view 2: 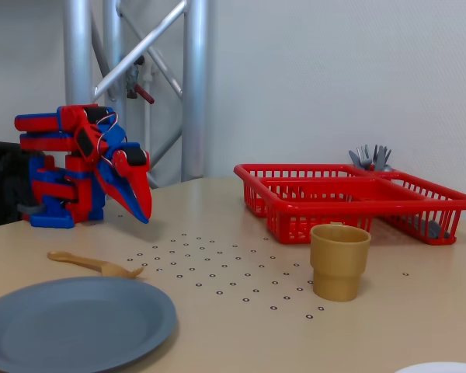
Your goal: Push the fork on the left side of the plate
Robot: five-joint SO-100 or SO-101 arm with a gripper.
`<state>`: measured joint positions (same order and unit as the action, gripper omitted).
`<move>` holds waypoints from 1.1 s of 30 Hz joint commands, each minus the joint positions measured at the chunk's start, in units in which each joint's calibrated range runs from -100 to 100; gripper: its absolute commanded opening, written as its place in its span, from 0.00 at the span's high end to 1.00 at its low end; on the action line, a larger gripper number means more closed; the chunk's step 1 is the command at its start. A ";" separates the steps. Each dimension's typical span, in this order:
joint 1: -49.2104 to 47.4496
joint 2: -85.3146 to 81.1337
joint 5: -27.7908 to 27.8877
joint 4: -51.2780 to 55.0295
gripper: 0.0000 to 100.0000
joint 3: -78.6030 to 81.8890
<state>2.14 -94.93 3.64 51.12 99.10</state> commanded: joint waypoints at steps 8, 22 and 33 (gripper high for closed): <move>-0.56 -0.84 2.20 0.27 1.00 0.81; -2.86 -0.84 4.93 0.75 1.00 0.81; 0.88 18.52 1.51 0.19 1.00 -19.68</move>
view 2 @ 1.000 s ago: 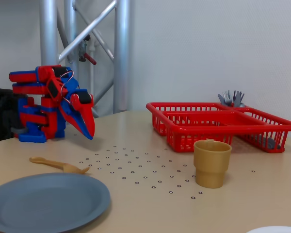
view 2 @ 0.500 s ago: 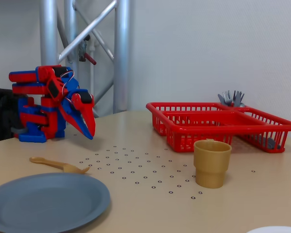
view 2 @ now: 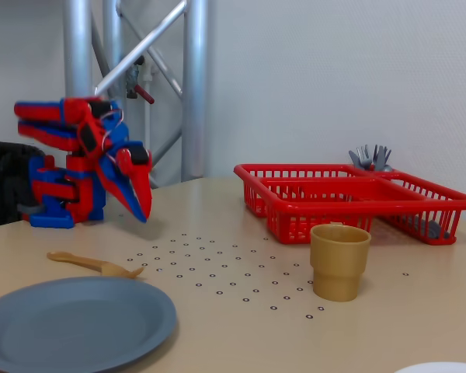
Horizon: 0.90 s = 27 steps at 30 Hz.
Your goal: Push the fork on the left side of the plate
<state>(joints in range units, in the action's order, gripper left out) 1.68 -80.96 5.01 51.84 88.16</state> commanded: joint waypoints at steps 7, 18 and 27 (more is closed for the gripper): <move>3.99 20.02 13.92 7.19 1.00 -20.98; 14.68 28.13 40.00 16.21 1.00 -28.77; 34.43 25.43 65.10 21.84 1.00 -29.77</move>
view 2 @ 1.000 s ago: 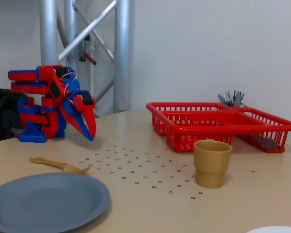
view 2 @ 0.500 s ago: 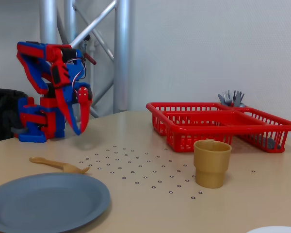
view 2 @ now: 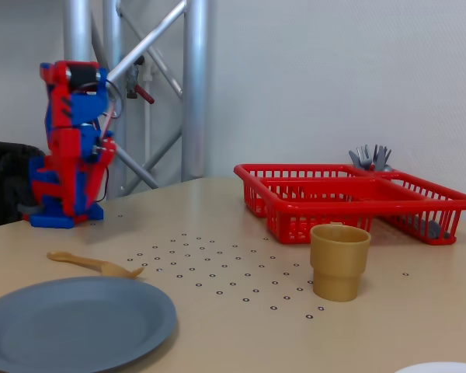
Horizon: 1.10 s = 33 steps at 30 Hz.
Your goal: Push the fork on the left side of the plate
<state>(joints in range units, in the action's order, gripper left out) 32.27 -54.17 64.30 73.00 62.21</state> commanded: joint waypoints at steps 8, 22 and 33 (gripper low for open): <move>8.65 2.86 11.53 -2.86 1.00 -2.73; 14.10 13.93 19.83 -10.58 1.00 -2.91; 15.68 14.18 19.10 -11.31 1.00 0.44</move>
<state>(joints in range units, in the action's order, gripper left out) 47.56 -38.81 84.62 62.02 63.65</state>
